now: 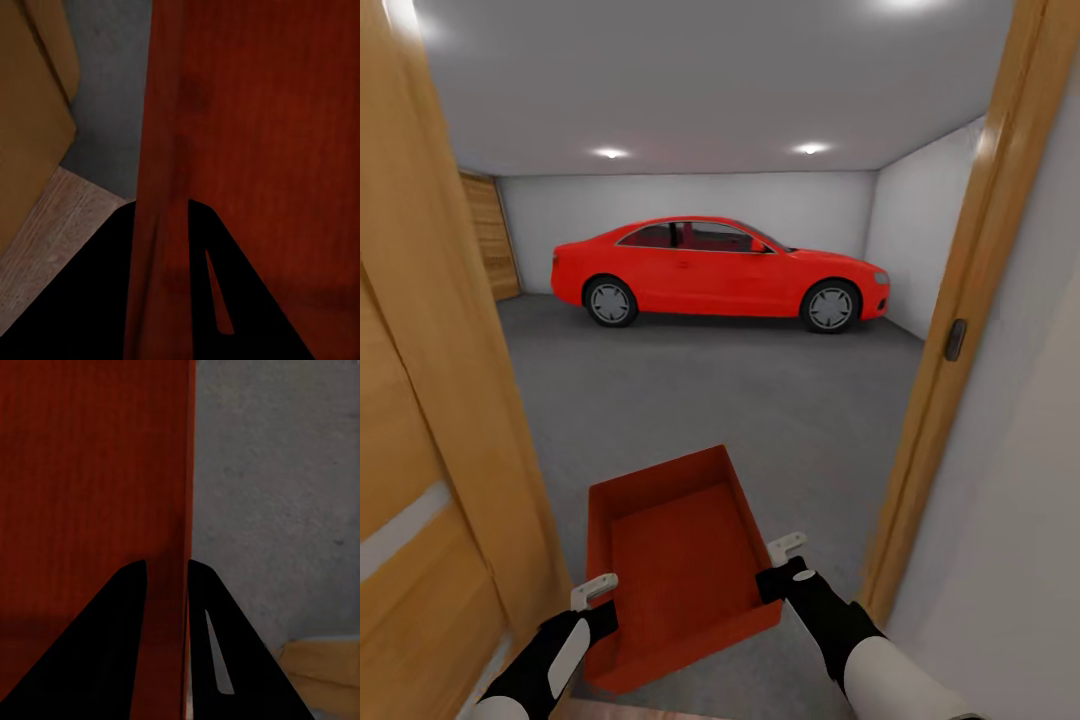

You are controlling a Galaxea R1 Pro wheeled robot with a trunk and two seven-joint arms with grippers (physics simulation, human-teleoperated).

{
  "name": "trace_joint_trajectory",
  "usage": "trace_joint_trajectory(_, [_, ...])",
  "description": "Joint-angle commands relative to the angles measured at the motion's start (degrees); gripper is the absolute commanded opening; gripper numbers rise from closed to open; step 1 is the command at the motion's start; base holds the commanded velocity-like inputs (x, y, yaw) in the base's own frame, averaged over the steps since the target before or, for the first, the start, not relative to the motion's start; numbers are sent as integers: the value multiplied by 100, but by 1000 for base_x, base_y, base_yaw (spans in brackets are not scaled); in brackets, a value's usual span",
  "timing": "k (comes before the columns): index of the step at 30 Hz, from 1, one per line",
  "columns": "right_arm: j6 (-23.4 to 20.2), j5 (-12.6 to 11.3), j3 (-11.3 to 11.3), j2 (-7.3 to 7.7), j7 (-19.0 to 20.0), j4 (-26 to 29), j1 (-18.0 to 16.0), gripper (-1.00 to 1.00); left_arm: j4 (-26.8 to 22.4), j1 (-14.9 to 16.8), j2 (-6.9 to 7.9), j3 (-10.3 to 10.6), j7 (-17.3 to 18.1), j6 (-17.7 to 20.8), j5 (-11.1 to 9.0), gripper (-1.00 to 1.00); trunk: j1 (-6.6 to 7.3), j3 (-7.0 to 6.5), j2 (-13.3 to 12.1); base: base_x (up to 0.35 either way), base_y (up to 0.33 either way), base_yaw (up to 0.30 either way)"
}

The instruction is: Move the two storage containers from the living room to the garage. In the garage, place one container on the floor and stack the other container on top of it (either order is fine).

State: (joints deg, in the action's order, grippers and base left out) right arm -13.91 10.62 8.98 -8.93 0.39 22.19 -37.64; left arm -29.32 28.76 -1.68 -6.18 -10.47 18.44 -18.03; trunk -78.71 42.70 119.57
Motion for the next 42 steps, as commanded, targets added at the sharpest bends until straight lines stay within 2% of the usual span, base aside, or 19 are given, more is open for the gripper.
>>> trace_joint_trajectory(1, [-38,-78,139,5,47,-4,3,-100,-91,4,1,-94,-61,45,84,-100,-2,7,3,275,173,0])
trace_joint_trajectory(8, [-41,-78,139,5,50,-4,3,-100,-91,2,1,-90,-61,45,84,-100,-2,7,3,244,83,0])
trace_joint_trajectory(18, [-34,-78,139,5,49,-4,3,-100,-91,5,1,-98,-61,45,89,-100,-2,7,3,84,1,0])
trace_joint_trajectory(42, [-34,-78,139,5,49,-4,3,-100,-89,7,1,-85,-61,45,89,-100,-2,7,3,335,0,0])
